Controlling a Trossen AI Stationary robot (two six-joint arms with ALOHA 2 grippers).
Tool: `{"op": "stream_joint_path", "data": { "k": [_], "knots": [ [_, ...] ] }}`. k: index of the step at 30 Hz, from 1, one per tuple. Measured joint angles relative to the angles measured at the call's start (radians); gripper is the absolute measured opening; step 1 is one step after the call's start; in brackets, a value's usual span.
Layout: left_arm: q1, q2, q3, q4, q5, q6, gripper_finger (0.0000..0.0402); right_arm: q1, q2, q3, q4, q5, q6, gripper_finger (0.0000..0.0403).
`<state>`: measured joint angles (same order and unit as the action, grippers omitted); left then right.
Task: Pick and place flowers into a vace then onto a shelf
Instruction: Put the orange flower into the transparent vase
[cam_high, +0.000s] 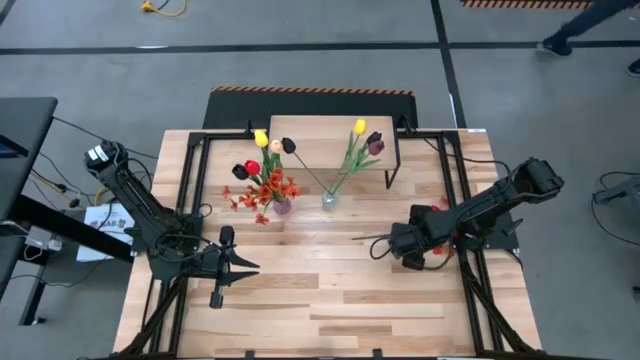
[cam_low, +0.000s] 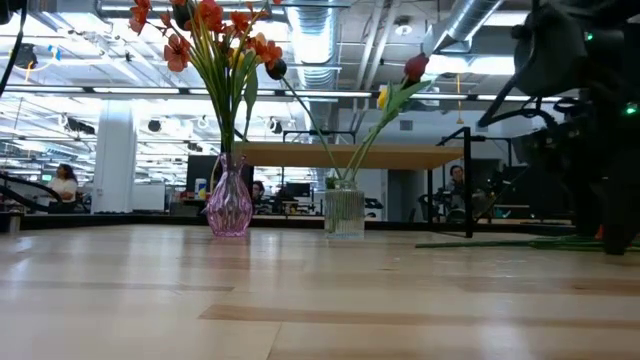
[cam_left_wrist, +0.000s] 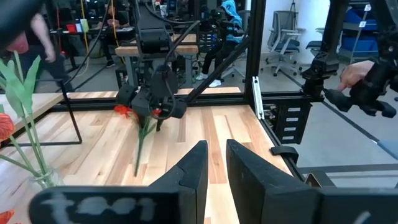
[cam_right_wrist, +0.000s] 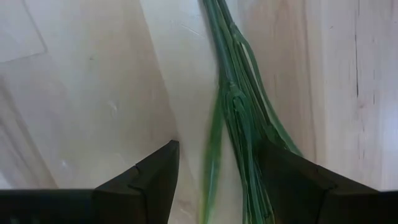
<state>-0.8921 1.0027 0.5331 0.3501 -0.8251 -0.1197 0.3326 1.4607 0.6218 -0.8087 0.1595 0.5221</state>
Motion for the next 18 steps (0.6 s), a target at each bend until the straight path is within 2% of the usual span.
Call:
{"op": "stream_joint_path", "data": {
  "k": [8,11,15,18],
  "knots": [
    [0.000,0.000,0.000,0.000,0.000,0.000,0.0046,-0.009,0.006,-0.002,0.003,0.027,-0.008,0.0213],
    [0.000,0.000,0.000,0.000,0.000,0.000,0.0046,-0.010,-0.015,-0.009,0.014,0.029,-0.008,0.0198],
    [0.000,0.000,0.000,0.000,0.000,0.000,0.0046,-0.010,-0.016,-0.009,0.049,0.049,-0.007,0.0146],
    [0.000,0.000,0.000,0.000,0.006,-0.001,0.0046,-0.011,-0.007,-0.010,0.091,0.050,-0.007,0.0085]
  ]
}}
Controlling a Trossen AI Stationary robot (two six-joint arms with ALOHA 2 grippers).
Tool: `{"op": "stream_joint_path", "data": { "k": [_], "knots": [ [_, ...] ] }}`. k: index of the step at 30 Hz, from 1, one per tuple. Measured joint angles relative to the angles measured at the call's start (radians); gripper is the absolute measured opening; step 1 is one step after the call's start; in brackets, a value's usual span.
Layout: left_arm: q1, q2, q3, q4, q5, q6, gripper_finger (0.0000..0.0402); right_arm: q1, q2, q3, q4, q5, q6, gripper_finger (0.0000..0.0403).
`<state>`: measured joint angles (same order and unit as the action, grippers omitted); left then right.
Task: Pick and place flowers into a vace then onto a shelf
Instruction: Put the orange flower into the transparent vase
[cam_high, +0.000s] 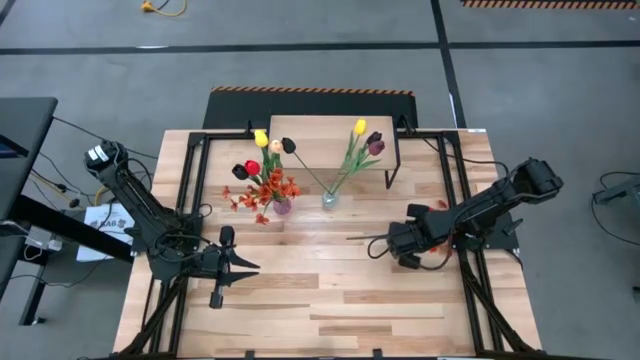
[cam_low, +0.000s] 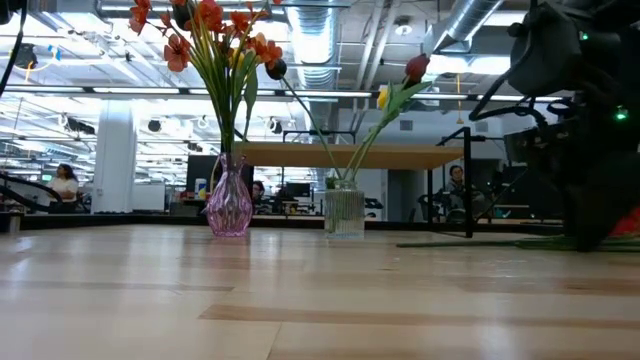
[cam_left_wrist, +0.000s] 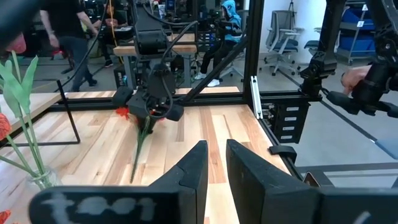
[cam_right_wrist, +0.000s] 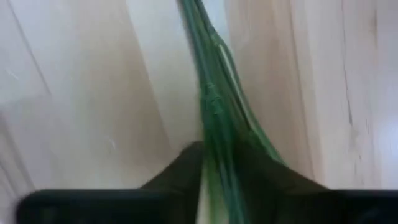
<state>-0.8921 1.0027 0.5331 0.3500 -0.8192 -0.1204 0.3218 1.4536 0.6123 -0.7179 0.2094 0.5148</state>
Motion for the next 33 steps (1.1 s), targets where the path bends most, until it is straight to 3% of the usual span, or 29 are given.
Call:
{"op": "stream_joint_path", "data": {
  "k": [4,16,29,33],
  "knots": [
    [0.000,0.000,0.000,0.000,0.001,0.000,0.0046,-0.001,0.005,0.001,0.045,-0.022,-0.013,0.0012],
    [0.000,0.000,0.000,0.000,0.001,0.000,0.0046,0.060,0.011,0.050,0.122,-0.142,-0.022,0.0004],
    [0.000,0.000,0.000,0.000,0.001,0.000,0.0046,0.090,0.008,0.118,0.124,-0.248,-0.010,0.0051],
    [0.000,0.000,0.000,0.000,0.001,0.000,0.0046,0.091,0.007,0.134,0.122,-0.259,-0.019,0.0032]
  ]
}}
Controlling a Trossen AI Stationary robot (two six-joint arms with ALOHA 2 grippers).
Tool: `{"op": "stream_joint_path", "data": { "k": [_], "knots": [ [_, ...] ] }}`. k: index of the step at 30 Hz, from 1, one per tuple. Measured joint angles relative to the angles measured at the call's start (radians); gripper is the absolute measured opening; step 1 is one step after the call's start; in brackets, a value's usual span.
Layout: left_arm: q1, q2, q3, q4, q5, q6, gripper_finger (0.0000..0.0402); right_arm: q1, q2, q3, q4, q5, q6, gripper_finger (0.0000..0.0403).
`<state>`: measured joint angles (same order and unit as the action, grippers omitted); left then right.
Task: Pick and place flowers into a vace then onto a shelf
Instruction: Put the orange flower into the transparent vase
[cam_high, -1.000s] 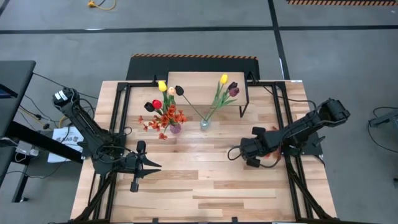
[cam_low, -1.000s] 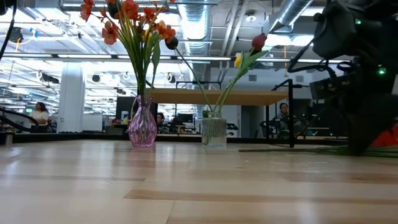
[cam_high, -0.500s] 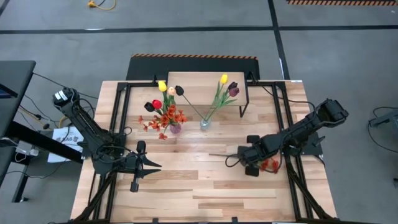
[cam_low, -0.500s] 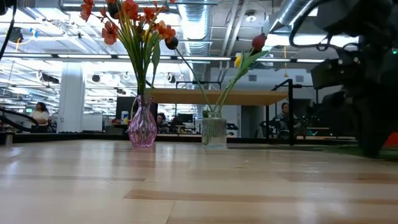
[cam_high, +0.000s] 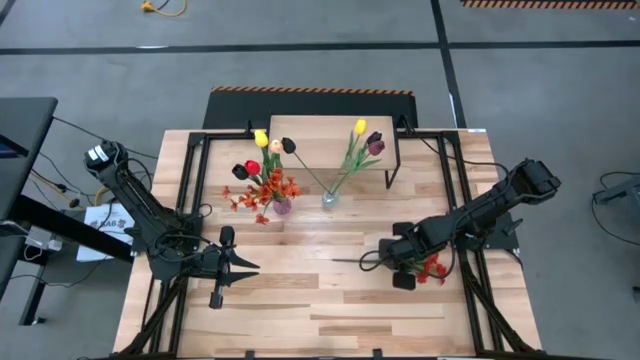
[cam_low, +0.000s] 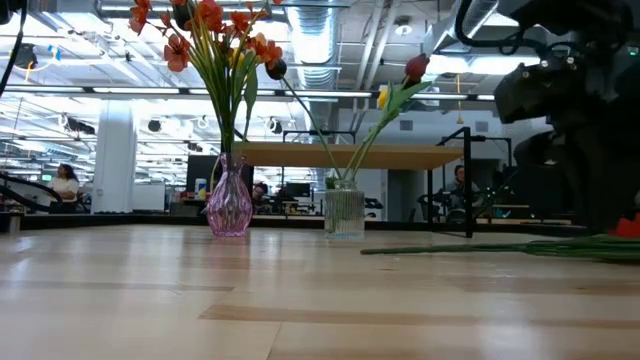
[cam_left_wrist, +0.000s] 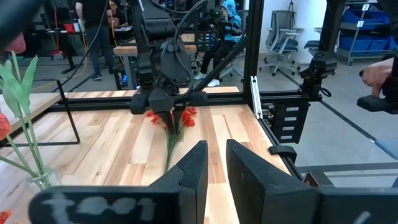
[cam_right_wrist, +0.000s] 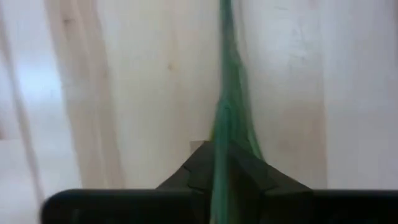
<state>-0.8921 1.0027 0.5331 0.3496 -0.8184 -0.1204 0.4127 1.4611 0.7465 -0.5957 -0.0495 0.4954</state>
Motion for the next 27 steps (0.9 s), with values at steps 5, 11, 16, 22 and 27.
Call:
{"op": "stream_joint_path", "data": {
  "k": [5,11,16,22,27],
  "knots": [
    [0.000,0.000,0.000,0.000,0.000,0.000,0.0046,0.000,-0.001,0.014,-0.001,-0.046,-0.009,0.0014],
    [0.000,0.000,0.000,0.000,0.000,0.000,0.0046,0.000,-0.001,0.017,-0.002,-0.049,0.028,0.0058],
    [0.000,0.000,0.000,0.000,0.000,0.000,0.0046,0.000,0.001,0.017,-0.002,-0.042,0.029,0.0108],
    [0.000,0.000,0.000,0.000,0.000,0.000,0.0046,-0.003,0.001,0.017,-0.009,0.014,0.021,0.0182],
    [0.000,0.000,0.000,0.000,0.000,0.000,0.0046,-0.003,0.014,0.019,-0.036,0.041,0.020,0.0225]
  ]
}}
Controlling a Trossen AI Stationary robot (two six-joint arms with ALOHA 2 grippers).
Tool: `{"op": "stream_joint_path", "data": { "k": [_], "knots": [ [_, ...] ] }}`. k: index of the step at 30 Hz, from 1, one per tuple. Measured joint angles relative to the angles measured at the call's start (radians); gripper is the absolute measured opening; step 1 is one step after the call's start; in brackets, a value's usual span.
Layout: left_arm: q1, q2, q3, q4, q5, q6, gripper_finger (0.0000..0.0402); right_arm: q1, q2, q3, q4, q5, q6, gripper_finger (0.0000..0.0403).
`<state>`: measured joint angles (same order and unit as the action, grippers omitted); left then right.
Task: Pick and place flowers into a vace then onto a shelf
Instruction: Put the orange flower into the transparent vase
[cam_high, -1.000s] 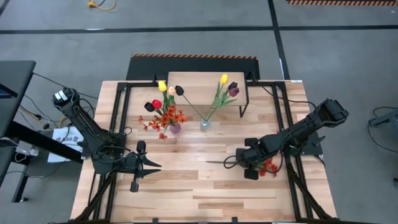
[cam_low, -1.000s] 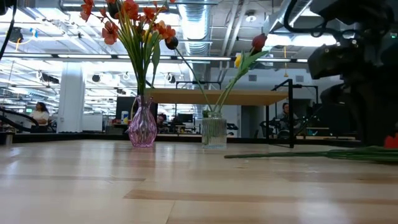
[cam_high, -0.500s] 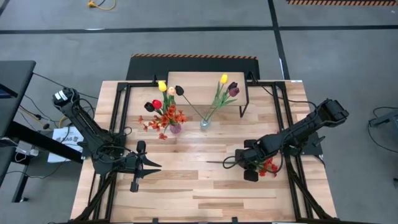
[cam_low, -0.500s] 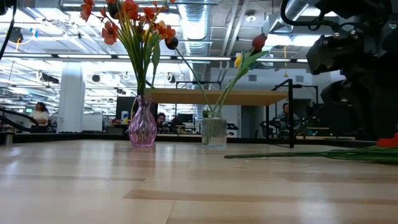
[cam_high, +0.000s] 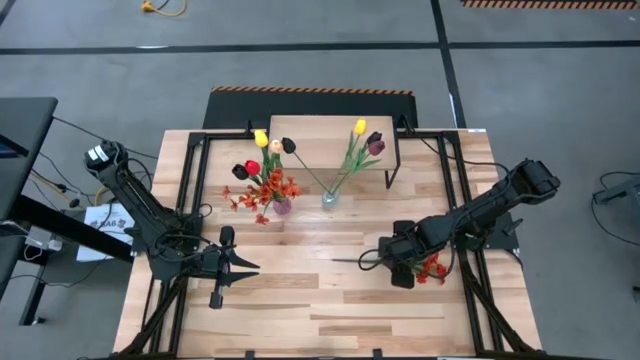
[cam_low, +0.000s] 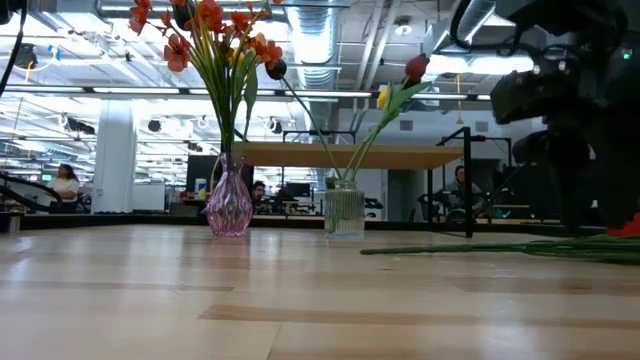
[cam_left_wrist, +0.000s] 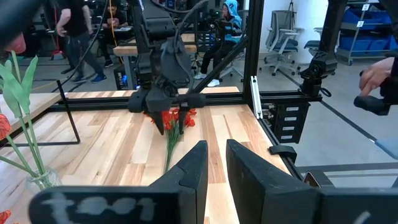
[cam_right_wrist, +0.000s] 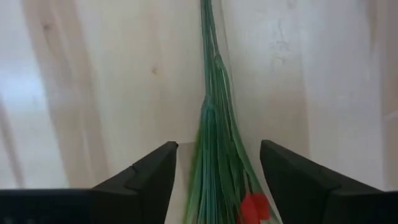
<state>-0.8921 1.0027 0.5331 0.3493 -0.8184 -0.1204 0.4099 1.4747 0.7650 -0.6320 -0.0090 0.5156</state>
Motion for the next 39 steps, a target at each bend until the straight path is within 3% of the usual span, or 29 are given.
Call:
{"op": "stream_joint_path", "data": {
  "k": [9,14,17,21,23,31,39],
  "knots": [
    [0.000,0.000,0.000,0.000,0.000,-0.006,0.0046,0.000,0.191,0.016,-0.010,0.008,-0.042,0.0221],
    [0.000,0.000,0.000,0.000,0.001,-0.011,0.0046,-0.002,0.201,0.022,-0.024,0.029,-0.037,0.0194],
    [0.000,0.000,0.000,-0.001,0.001,-0.011,0.0046,0.000,0.172,0.011,-0.020,0.044,-0.034,0.0150],
    [0.000,0.000,0.000,0.000,0.014,-0.012,0.0046,-0.001,0.138,0.013,-0.025,0.060,-0.020,0.0046],
    [0.000,0.000,0.000,0.000,0.029,-0.012,0.0046,-0.001,0.136,0.018,-0.029,0.059,-0.021,0.0017],
    [0.000,0.000,0.000,0.002,0.029,-0.026,0.0046,0.004,0.137,0.032,-0.042,0.068,-0.019,0.0007],
    [0.000,0.000,0.000,0.002,0.020,-0.076,0.0046,0.038,0.139,0.162,-0.109,0.140,-0.076,0.0003]
  ]
}}
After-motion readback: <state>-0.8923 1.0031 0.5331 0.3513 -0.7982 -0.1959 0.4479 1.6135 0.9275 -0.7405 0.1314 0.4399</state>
